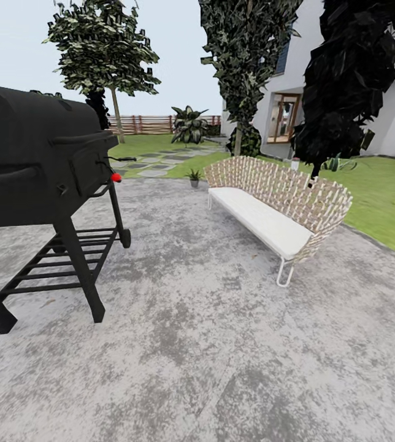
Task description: Pick up the pesticide atomizer in the garden and spray insectifuge to fully cover both potted plants in the garden.
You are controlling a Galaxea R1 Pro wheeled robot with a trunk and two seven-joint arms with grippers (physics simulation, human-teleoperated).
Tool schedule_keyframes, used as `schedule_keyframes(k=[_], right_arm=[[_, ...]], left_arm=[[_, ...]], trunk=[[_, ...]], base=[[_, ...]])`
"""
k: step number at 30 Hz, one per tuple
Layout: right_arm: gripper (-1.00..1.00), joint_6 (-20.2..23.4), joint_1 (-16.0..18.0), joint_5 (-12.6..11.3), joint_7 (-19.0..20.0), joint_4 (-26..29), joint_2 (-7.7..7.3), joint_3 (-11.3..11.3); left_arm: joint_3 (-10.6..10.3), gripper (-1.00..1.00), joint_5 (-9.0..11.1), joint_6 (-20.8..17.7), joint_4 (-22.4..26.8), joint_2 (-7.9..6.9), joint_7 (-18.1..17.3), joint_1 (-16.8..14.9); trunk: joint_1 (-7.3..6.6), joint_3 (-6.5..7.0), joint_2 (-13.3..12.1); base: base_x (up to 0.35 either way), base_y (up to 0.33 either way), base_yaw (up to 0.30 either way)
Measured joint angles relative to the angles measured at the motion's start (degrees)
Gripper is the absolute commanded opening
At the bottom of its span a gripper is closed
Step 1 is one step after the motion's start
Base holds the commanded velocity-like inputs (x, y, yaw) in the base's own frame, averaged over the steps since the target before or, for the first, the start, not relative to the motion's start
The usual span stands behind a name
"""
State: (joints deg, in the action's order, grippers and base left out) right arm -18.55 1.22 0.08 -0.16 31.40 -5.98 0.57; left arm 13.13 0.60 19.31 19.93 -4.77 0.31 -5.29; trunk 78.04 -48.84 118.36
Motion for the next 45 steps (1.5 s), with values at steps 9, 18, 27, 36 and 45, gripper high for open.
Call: schedule_keyframes(k=[9,18,27,36,45], right_arm=[[1.0,0.0,0.0,0.0,0.0,0.0,0.0,0.2],[1.0,0.1,0.0,0.0,0.0,-0.1,0.0,0.3],[1.0,0.0,0.0,0.1,0.0,-0.3,-0.09,0.3],[1.0,0.1,0.0,0.1,0.0,-0.3,-0.09,0.3],[1.0,0.1,0.0,0.1,0.0,-0.3,-0.11,0.3]], left_arm=[[0.6,1.0,-0.1,-0.1,0.0,-0.06,0.0,0.0],[1.0,1.0,0.0,-0.1,0.0,0.02,0.0,0.0],[1.1,1.0,0.0,-0.1,-0.1,0.02,-0.1,0.0],[1.0,1.0,-0.1,-0.1,-0.1,0.02,-0.1,0.0],[1.0,1.0,-0.1,-0.1,-0.1,0.02,-0.1,0.0]], trunk=[[-0.01,0.24,0.0],[-0.01,0.25,0.0],[-0.01,0.25,0.0],[-0.01,0.25,0.0],[-0.01,0.25,0.0]], base=[[0.321,0.0,0.071],[0.34,0.0,0.002],[0.341,0.0,0.0],[0.341,0.0,0.0],[0.341,0.0,0.0]])
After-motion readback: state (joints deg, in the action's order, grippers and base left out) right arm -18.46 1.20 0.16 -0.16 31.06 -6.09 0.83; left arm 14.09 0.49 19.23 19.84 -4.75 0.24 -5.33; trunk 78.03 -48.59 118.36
